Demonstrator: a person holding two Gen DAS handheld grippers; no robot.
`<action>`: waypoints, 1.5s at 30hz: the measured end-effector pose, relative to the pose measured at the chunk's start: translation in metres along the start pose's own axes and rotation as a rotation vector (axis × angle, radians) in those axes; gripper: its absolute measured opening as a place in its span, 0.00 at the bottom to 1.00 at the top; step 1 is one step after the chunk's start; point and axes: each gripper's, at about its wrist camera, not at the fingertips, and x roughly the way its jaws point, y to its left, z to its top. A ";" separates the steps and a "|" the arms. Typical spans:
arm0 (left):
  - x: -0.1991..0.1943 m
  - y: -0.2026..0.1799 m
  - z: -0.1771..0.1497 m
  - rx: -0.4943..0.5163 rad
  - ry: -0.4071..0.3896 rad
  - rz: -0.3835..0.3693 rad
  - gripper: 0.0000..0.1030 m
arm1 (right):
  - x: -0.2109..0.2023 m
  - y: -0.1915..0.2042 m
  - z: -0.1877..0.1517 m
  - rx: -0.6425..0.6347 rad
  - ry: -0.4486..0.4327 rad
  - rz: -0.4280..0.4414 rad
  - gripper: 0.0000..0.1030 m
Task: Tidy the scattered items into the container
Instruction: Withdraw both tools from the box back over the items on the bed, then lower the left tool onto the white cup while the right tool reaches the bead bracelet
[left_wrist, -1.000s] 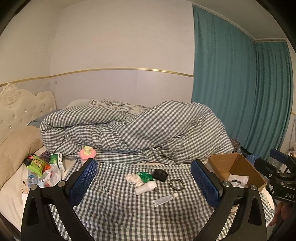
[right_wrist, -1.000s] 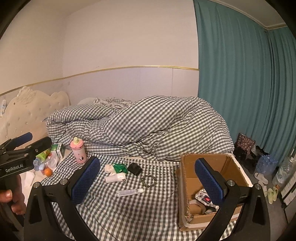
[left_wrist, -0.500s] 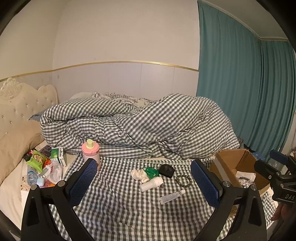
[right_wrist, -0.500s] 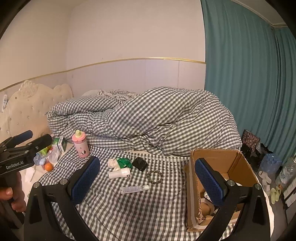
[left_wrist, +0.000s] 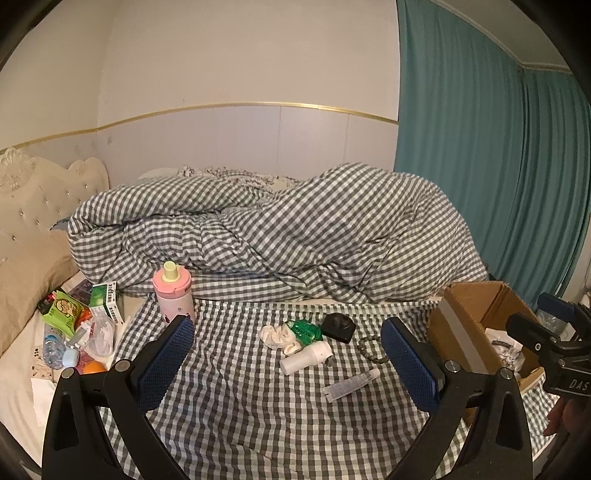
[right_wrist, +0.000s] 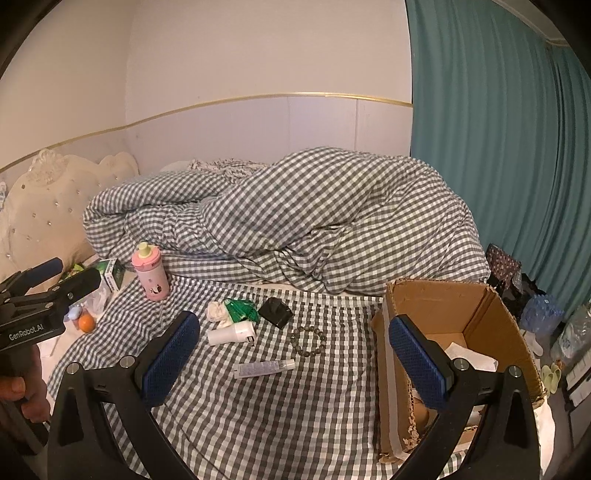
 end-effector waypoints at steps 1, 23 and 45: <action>0.004 0.001 -0.001 0.000 0.005 0.000 1.00 | 0.005 0.000 -0.001 -0.001 0.005 -0.003 1.00; 0.104 0.008 -0.025 0.009 0.146 0.017 1.00 | 0.115 -0.005 -0.026 -0.010 0.159 0.000 1.00; 0.196 0.013 -0.064 0.050 0.249 -0.008 1.00 | 0.226 -0.021 -0.057 0.004 0.308 -0.018 1.00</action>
